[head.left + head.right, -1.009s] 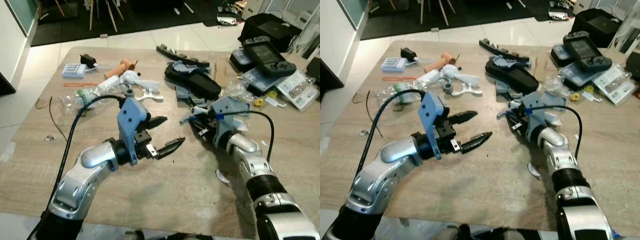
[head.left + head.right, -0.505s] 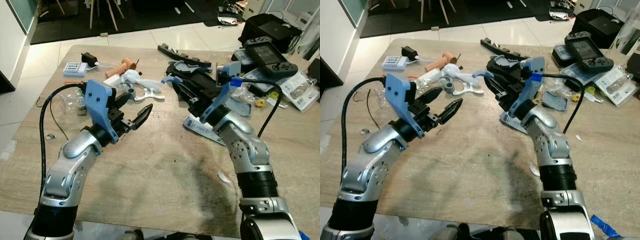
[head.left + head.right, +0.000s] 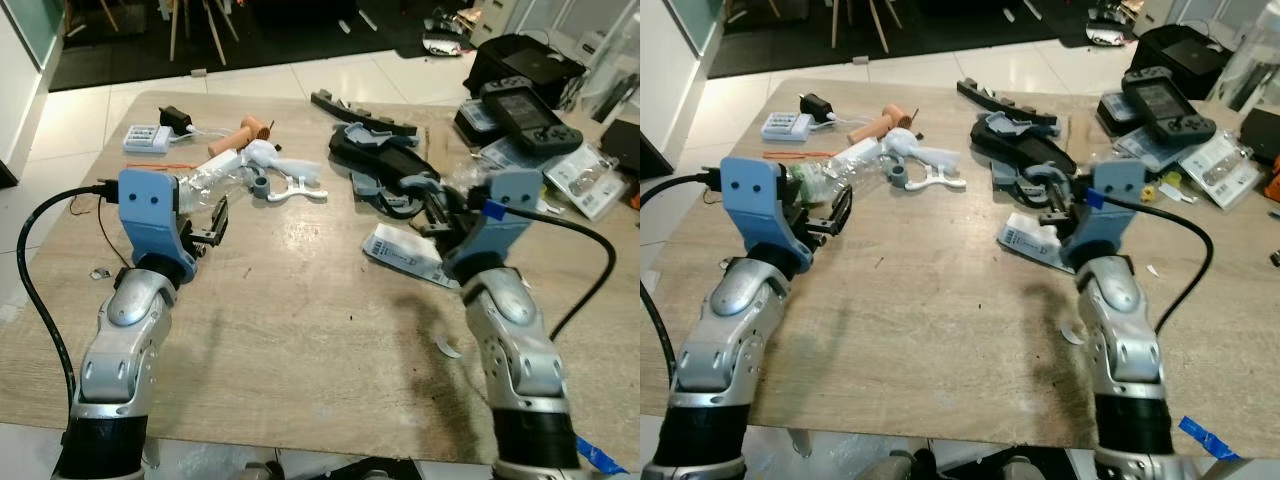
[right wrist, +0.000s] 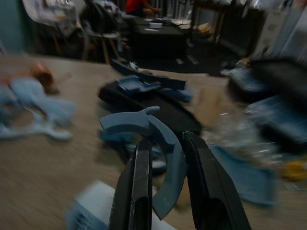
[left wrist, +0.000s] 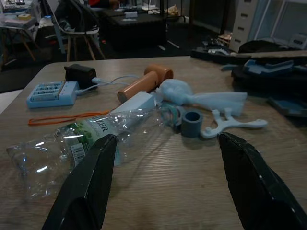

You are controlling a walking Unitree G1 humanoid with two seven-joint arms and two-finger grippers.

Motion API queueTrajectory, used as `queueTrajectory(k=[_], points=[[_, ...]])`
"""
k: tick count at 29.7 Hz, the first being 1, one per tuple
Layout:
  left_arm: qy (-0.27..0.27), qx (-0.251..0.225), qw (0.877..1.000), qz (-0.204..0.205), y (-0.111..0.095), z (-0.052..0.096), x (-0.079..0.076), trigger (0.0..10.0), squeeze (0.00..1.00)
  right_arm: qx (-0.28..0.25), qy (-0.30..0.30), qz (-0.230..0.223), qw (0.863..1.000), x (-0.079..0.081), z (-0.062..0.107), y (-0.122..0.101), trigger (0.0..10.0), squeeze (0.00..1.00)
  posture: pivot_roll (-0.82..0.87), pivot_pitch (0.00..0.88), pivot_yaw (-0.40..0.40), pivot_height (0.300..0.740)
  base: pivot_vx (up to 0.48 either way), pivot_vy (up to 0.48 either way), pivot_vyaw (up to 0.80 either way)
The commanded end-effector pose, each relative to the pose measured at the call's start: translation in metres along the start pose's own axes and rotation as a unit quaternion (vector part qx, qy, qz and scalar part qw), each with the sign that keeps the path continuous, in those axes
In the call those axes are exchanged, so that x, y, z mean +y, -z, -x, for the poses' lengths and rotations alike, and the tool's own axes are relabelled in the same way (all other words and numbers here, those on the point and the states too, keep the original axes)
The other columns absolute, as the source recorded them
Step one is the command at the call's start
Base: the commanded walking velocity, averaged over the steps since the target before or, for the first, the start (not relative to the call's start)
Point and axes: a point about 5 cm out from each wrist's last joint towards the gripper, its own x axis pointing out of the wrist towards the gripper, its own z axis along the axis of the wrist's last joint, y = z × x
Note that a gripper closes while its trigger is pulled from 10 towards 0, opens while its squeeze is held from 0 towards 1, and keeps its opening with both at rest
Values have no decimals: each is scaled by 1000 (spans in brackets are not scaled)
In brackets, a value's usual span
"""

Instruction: Picking trash to rubbish bin

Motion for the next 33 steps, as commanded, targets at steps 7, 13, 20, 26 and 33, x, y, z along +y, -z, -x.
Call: queueTrajectory(k=[7, 13, 20, 26, 33], points=[[14, 12, 1000, -4, 10, -1, -16, 10000, 0, 11, 20, 27, 999, 9, 10, 12, 10000, 0, -29, 109, 30, 740, 0, 0, 0], [24, 11, 1000, 0, 10, 1, -20, 10000, 0, 9, 16, 13, 1000, 16, 11, 14, 10000, 0, -26, 104, 31, 740, 0, 0, 0], [34, 11, 999, 5, 10, 1, -23, 10000, 0, 11, 13, 6, 1000, 20, 14, 17, 10000, 0, -26, 104, 31, 740, -181, 0, 0], [45, 11, 999, 11, 10, 2, -27, 10000, 0, 13, 8, 7, 1000, 23, 16, 19, 10000, 0, -25, 108, 32, 740, -279, 0, 0], [52, 11, 999, 10, 9, 4, -29, 10000, 0, 16, 6, 0, 1000, 28, 19, 21, 10000, 0, -16, 123, 36, 740, -281, 0, 0]])
